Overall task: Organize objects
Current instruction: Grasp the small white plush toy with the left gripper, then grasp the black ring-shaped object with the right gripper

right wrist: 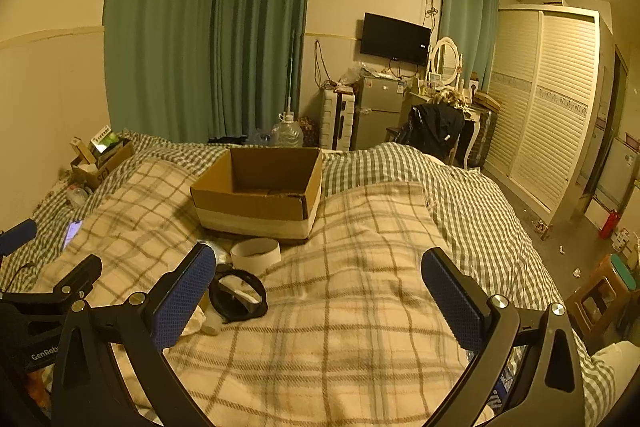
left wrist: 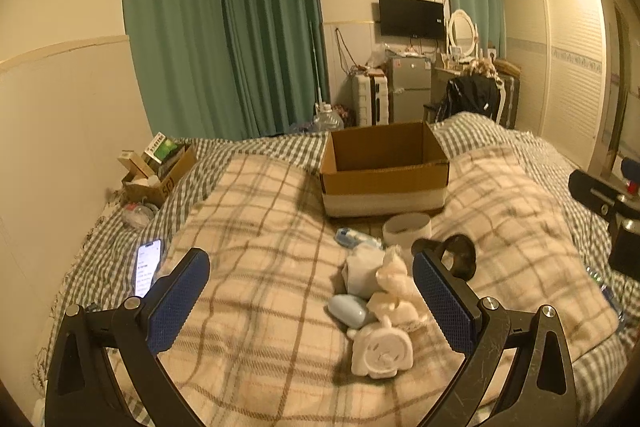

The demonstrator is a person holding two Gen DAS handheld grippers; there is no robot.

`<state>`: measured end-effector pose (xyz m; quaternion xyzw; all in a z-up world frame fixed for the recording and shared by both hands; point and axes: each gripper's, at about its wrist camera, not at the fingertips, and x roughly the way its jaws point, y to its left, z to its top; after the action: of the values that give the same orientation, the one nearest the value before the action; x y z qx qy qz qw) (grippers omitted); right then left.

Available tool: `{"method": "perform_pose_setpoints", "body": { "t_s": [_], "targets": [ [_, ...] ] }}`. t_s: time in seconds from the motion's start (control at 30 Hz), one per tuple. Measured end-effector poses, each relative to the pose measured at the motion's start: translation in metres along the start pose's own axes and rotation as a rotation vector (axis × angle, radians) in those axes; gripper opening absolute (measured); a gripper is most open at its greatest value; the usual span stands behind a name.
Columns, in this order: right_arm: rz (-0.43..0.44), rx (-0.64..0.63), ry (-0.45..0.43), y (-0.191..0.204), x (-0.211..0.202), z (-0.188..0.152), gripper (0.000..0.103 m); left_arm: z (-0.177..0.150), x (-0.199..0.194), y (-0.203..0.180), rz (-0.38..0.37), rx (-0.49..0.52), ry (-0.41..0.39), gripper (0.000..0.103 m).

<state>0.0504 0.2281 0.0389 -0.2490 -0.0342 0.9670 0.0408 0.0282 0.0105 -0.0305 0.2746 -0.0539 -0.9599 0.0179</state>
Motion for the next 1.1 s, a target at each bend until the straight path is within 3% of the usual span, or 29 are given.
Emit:
{"method": "perform_pose_setpoints", "body": {
  "t_s": [0.23,0.43,0.5,0.57,0.87,1.1],
  "targets": [
    [-0.003,-0.01,0.034,0.003,0.009,-0.01,0.103,-0.034,0.031,-0.014,-0.074,0.031,0.145,0.103],
    [0.003,-0.013,0.079,0.007,0.025,-0.019,0.103,-0.058,0.062,-0.033,-0.135,0.093,0.262,0.089],
    [0.006,-0.023,0.098,0.011,0.033,-0.021,0.103,-0.058,0.065,-0.035,-0.172,0.093,0.275,0.079],
    [0.01,-0.035,0.12,0.015,0.041,-0.023,0.103,-0.06,0.065,-0.038,-0.23,0.098,0.291,0.05],
    [0.061,-0.073,0.202,0.03,0.079,-0.025,0.103,-0.048,0.045,-0.022,-0.27,0.059,0.238,0.046],
    [0.17,-0.074,0.304,0.054,0.13,-0.017,0.103,-0.027,0.039,0.007,-0.265,-0.011,0.195,0.046]
  ]
}}
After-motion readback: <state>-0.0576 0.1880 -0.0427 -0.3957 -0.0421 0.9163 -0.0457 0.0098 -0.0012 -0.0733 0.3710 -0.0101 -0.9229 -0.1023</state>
